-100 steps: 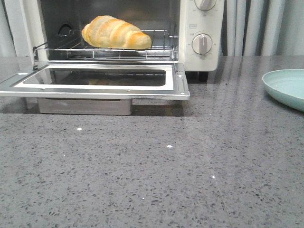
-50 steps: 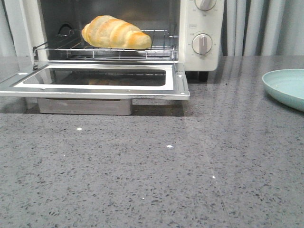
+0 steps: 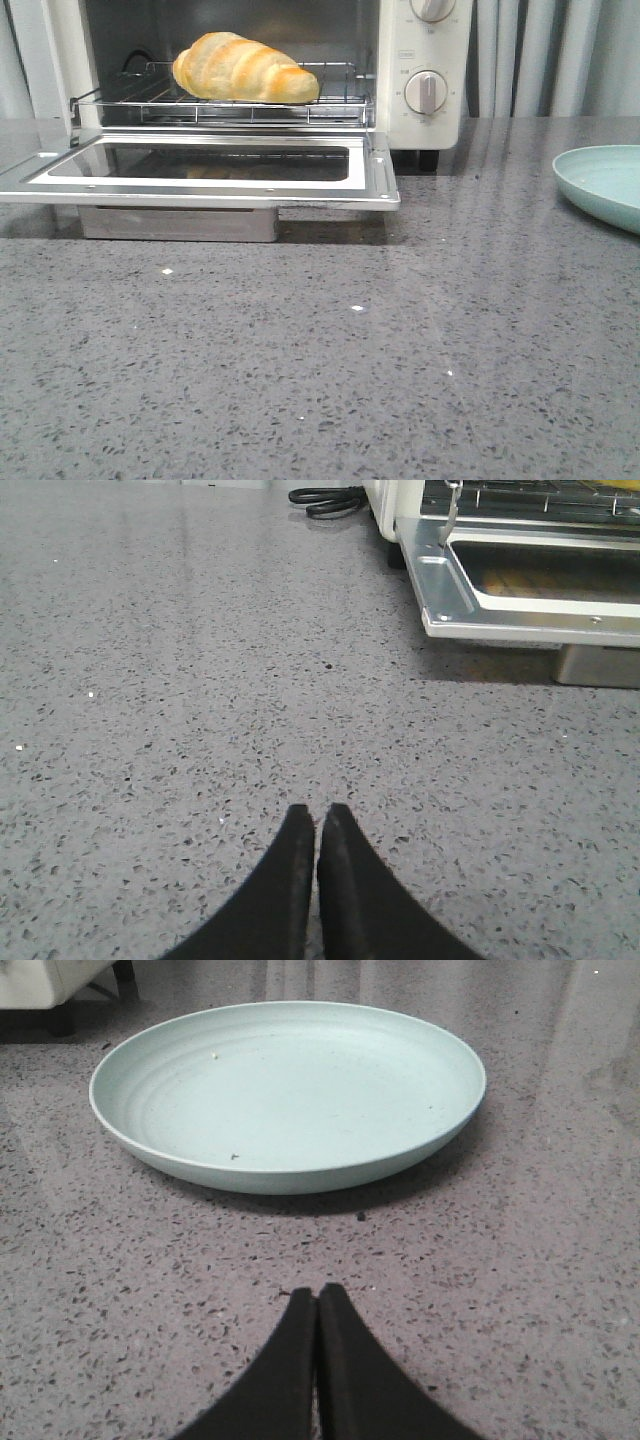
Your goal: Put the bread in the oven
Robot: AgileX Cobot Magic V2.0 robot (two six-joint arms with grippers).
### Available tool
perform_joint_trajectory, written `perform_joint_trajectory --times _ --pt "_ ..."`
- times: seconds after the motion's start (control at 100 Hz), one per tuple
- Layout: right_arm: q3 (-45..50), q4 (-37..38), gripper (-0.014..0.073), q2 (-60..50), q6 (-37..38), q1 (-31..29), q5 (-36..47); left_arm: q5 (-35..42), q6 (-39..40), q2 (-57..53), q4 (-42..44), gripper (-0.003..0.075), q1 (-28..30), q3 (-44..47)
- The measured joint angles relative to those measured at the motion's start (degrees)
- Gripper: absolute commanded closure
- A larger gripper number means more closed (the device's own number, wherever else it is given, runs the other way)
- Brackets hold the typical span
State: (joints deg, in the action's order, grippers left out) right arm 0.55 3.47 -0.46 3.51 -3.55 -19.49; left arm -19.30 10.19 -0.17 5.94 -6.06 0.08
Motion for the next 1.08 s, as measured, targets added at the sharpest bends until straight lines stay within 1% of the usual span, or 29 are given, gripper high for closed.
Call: perform_joint_trajectory --times 0.36,0.46,0.68,1.08 --pt "0.00 0.00 0.0651 0.00 0.00 0.00 0.00 0.00 0.00 0.00 -0.51 0.0741 0.10 0.00" --pt "0.00 0.00 0.0651 0.00 -0.12 0.00 0.00 0.00 0.00 0.00 -2.37 0.0741 1.74 0.00" --pt "0.00 0.00 0.0651 0.00 -0.12 0.00 0.00 0.00 0.00 0.00 -3.01 0.0741 5.73 0.00" --pt "0.00 0.00 0.0651 0.00 0.00 0.00 0.00 0.00 0.00 0.00 -3.17 0.0741 5.82 0.00"
